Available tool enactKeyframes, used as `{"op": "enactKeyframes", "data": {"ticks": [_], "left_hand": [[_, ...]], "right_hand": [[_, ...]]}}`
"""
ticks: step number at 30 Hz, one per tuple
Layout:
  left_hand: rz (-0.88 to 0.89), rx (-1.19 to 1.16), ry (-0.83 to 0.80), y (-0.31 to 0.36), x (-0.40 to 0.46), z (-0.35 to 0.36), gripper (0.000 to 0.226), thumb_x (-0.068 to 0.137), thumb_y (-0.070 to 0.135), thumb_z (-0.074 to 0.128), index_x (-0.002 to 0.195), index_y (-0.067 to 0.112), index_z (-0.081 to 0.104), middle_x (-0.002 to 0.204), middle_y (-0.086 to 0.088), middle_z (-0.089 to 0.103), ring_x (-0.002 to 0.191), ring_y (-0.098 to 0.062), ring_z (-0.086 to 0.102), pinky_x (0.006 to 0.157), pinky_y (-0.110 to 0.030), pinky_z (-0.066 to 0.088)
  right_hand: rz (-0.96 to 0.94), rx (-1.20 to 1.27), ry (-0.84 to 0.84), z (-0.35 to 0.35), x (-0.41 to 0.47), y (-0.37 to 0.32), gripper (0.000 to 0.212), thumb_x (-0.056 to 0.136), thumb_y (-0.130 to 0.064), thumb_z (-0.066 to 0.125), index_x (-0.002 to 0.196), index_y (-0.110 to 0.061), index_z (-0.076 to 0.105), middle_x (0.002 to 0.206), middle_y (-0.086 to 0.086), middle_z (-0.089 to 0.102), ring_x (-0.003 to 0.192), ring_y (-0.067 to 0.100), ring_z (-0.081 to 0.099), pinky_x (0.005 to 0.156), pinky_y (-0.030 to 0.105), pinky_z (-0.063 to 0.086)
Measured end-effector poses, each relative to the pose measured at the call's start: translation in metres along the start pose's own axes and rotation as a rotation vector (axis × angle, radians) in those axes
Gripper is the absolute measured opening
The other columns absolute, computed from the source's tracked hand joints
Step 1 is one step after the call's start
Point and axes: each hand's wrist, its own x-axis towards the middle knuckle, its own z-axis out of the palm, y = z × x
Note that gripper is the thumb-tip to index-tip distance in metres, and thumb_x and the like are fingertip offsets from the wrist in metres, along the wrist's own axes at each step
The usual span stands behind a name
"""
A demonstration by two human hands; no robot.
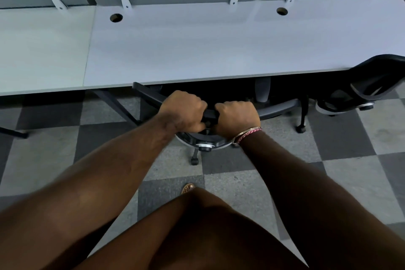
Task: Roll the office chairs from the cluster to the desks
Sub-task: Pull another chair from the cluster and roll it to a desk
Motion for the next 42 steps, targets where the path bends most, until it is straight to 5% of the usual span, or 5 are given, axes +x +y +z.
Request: {"op": "enactKeyframes", "data": {"ticks": [23, 31, 36, 42], "left_hand": [[-0.123, -0.012, -0.035, 0.03, -0.006, -0.009, 0.034, 0.083, 0.062, 0.059, 0.086, 0.028, 0.054, 0.07, 0.009, 0.049, 0.067, -0.02, 0.055, 0.066, -0.033, 0.049], [-0.237, -0.011, -0.014, 0.059, 0.016, -0.013, 0.035, 0.082, 0.063, 0.058, 0.088, 0.028, 0.057, 0.082, 0.008, 0.063, 0.075, -0.021, 0.064, 0.064, -0.033, 0.045], [-0.262, -0.02, -0.009, 0.049, 0.055, -0.018, 0.039, 0.083, 0.066, 0.059, 0.085, 0.028, 0.05, 0.076, 0.01, 0.054, 0.067, -0.02, 0.054, 0.062, -0.033, 0.044], [-0.256, -0.053, 0.021, 0.021, 0.093, -0.02, 0.039, 0.085, 0.064, 0.058, 0.088, 0.026, 0.048, 0.078, 0.01, 0.053, 0.07, -0.018, 0.052, 0.065, -0.033, 0.041]], "right_hand": [[-0.078, 0.062, 0.03, 0.004, -0.016, 0.012, 0.032, 0.085, -0.053, 0.052, 0.081, -0.022, 0.059, 0.077, -0.001, 0.067, 0.07, 0.025, 0.066, 0.055, 0.03, 0.035], [-0.199, 0.065, -0.005, 0.003, -0.013, 0.055, 0.029, 0.085, -0.048, 0.054, 0.087, -0.02, 0.06, 0.082, 0.001, 0.067, 0.075, 0.027, 0.066, 0.058, 0.032, 0.037], [-0.244, 0.023, 0.001, 0.006, 0.025, 0.091, 0.032, 0.08, -0.051, 0.059, 0.092, -0.021, 0.061, 0.086, 0.0, 0.068, 0.08, 0.028, 0.067, 0.06, 0.032, 0.036], [-0.251, -0.005, 0.053, 0.01, 0.071, 0.112, 0.034, 0.073, -0.053, 0.066, 0.079, -0.02, 0.06, 0.071, 0.0, 0.066, 0.063, 0.028, 0.064, 0.054, 0.029, 0.034]]}}
